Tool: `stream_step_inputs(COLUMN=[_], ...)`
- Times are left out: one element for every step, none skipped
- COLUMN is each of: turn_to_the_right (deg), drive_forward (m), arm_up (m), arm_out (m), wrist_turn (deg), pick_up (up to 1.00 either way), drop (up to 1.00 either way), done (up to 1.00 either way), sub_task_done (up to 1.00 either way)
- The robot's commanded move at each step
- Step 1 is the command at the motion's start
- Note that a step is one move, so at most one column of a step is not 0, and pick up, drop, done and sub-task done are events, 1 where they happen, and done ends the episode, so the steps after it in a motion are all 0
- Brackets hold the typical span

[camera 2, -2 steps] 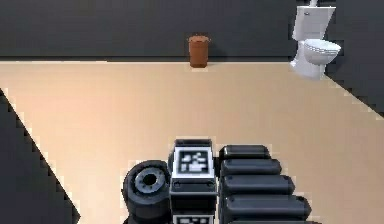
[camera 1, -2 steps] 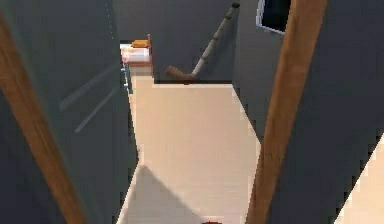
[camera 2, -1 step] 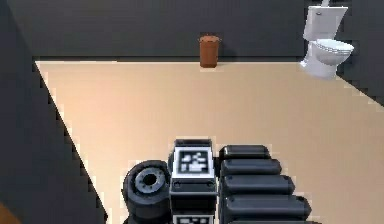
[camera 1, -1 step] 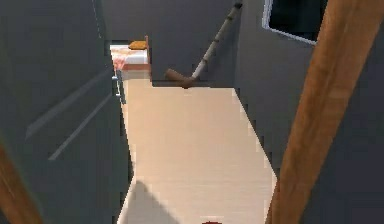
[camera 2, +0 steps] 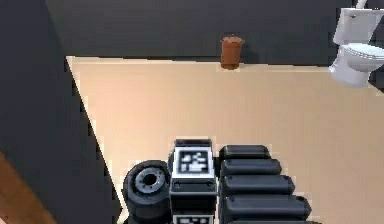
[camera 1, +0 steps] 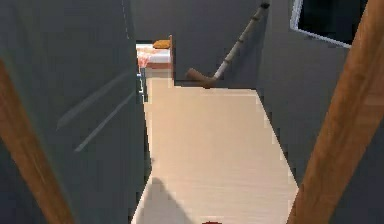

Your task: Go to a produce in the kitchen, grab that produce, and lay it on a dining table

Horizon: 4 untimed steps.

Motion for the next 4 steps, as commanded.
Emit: stream_step_inputs(turn_to_the_right=[0.0, 0.0, -27.0, 0.0], drive_forward=[1.00, 0.55, 0.00, 1.00], arm_up=[0.00, 0.00, 0.00, 0.00], arm_out=[0.00, 0.00, 0.00, 0.00], wrist_turn=[0.0, 0.0, 0.0, 0.0], pick_up=[0.00, 0.00, 0.00, 0.00], drop=[0.00, 0.00, 0.00, 0.00], done=[0.00, 0.00, 0.00, 0.00], sub_task_done=[0.00, 0.00, 0.00, 0.00])
